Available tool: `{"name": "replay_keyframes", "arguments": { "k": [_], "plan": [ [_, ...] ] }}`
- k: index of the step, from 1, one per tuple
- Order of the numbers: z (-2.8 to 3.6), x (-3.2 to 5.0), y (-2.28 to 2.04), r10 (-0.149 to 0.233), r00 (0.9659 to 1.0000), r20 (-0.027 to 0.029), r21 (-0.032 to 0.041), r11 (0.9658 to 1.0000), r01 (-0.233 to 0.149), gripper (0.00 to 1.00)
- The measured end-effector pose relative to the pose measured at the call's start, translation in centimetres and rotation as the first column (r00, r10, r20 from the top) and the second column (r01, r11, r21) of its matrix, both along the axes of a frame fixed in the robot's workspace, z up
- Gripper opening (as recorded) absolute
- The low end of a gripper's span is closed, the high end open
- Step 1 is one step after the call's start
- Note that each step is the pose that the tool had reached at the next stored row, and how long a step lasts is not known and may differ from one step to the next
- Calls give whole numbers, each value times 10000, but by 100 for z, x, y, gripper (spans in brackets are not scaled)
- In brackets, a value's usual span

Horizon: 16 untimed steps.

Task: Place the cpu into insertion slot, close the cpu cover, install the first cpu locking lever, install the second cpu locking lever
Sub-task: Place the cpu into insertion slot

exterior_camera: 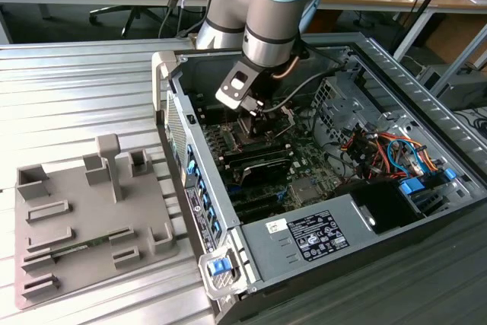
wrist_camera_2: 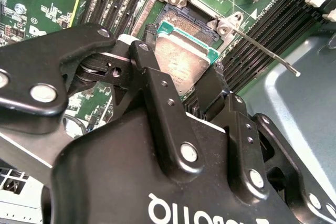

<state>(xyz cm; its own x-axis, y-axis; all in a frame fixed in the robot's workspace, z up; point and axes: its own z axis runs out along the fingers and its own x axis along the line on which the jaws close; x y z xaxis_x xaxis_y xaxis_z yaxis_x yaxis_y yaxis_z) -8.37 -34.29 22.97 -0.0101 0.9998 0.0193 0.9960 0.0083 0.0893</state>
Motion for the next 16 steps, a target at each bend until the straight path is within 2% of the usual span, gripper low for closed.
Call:
{"name": "replay_keyframes", "arguments": {
  "k": [7,16],
  "plan": [
    [-19,-19,4,3,10000,1,1,10000,-3,55],
    [-56,-19,6,58,10000,-1,-59,10000,-58,55]
  ]
}}
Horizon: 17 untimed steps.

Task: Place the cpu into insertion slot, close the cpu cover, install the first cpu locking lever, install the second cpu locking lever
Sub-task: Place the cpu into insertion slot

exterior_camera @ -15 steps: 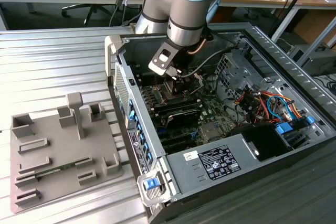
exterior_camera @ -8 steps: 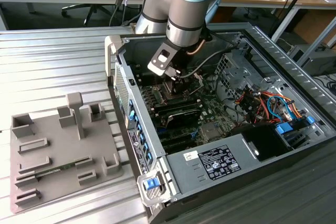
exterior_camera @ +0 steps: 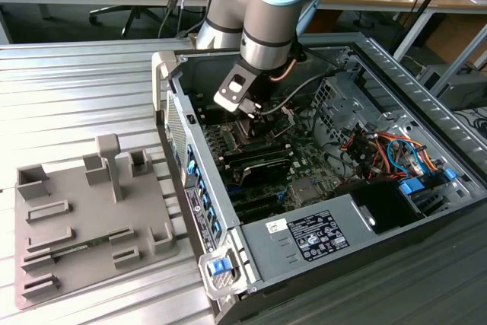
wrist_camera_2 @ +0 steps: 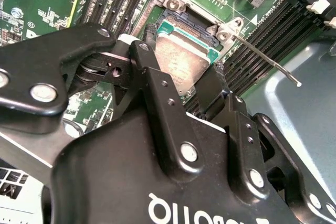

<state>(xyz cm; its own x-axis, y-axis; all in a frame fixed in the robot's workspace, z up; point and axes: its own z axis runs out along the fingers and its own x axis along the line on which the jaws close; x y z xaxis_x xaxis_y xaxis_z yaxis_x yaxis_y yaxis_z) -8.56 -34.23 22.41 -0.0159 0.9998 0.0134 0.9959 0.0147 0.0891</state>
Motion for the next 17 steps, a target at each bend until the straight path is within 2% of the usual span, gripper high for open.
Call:
{"name": "replay_keyframes", "arguments": {
  "k": [17],
  "plan": [
    [-34,15,6,40,10000,1,-5,10000,-40,55]
  ]
}}
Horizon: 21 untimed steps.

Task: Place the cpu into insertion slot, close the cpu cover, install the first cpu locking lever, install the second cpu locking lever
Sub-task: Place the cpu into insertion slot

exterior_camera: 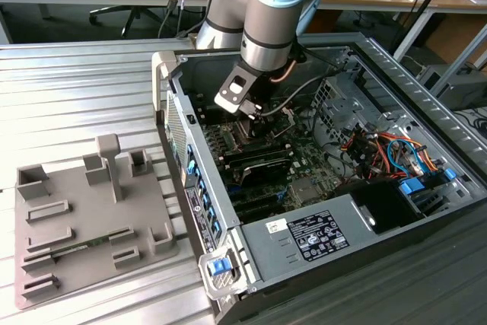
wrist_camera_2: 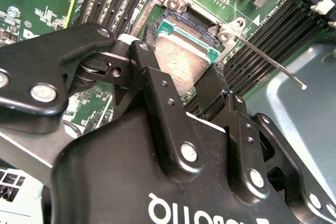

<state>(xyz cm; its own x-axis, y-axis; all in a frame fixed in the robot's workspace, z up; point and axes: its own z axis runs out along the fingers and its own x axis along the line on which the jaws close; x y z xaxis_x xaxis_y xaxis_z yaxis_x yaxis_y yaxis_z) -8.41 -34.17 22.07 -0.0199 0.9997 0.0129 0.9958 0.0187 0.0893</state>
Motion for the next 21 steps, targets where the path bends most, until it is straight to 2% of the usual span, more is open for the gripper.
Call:
{"name": "replay_keyframes", "arguments": {
  "k": [21],
  "plan": [
    [-72,2,0,5,10000,0,-7,10000,-5,55]
  ]
}}
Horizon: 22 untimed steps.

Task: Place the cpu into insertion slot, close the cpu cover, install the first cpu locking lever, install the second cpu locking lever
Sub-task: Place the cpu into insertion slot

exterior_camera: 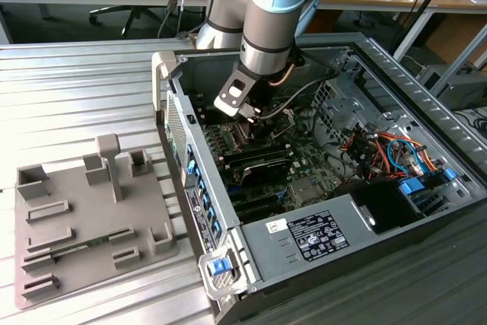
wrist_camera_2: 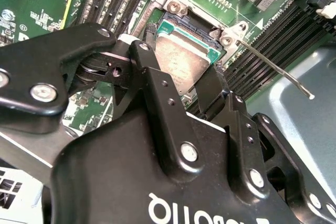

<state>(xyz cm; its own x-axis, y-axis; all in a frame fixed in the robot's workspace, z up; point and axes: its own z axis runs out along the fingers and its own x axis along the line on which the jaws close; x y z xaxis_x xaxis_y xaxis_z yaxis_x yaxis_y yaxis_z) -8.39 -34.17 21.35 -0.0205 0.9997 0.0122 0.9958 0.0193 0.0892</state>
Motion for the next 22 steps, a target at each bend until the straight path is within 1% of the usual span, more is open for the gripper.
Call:
{"name": "replay_keyframes", "arguments": {
  "k": [17,22],
  "plan": [
    [-44,1,0,2,10000,-1,-3,10000,-2,55],
    [-57,13,7,6,10000,1,-2,10000,-6,55]
  ]
}}
